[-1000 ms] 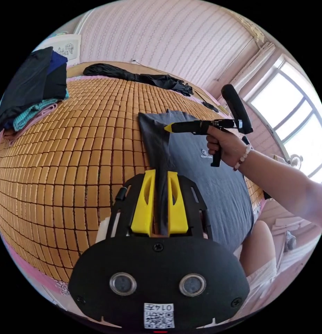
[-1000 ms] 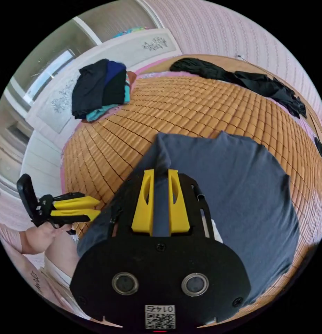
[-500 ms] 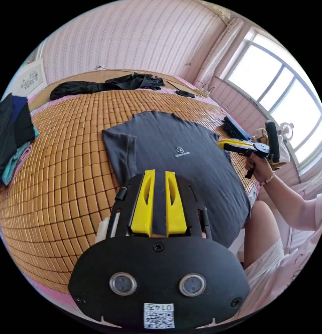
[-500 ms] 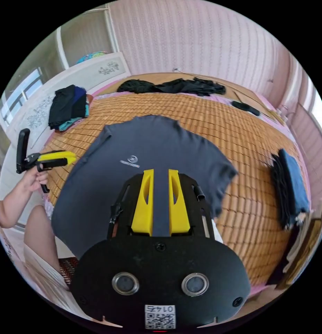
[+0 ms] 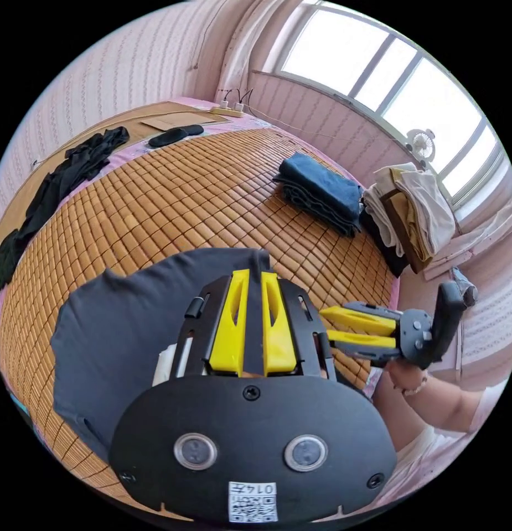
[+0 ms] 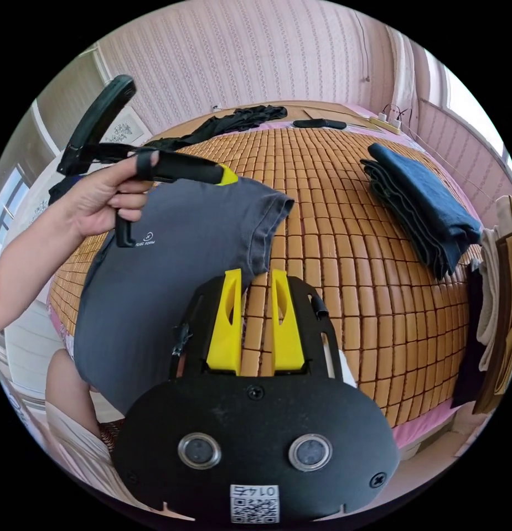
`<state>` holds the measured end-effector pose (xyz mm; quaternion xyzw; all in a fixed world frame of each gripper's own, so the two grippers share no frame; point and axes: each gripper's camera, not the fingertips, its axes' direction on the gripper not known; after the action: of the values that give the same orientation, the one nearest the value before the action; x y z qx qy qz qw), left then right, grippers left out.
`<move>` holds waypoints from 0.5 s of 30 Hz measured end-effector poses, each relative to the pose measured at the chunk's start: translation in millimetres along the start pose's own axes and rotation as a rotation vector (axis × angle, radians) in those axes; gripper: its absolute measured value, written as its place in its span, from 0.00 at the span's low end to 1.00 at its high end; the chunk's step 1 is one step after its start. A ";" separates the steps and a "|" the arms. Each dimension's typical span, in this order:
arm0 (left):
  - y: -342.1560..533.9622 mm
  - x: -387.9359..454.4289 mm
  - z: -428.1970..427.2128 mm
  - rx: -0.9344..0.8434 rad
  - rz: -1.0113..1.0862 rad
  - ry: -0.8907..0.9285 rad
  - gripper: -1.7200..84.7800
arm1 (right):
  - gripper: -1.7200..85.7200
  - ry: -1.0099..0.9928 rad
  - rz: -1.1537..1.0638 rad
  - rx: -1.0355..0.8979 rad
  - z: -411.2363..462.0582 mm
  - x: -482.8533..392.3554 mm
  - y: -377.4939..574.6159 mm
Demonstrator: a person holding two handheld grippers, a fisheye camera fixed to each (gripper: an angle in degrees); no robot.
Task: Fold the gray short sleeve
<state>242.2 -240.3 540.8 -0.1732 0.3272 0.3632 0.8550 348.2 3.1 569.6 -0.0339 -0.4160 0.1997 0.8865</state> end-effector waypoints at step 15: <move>36.5 -67.4 -43.3 0.128 -0.155 0.041 0.06 | 0.07 -0.110 -0.261 0.054 -49.4 -48.0 -3.7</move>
<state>161.4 -272.9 553.4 -0.1505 0.3527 0.2709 0.8830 358.9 -13.4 503.5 0.0553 -0.4594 0.0952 0.8814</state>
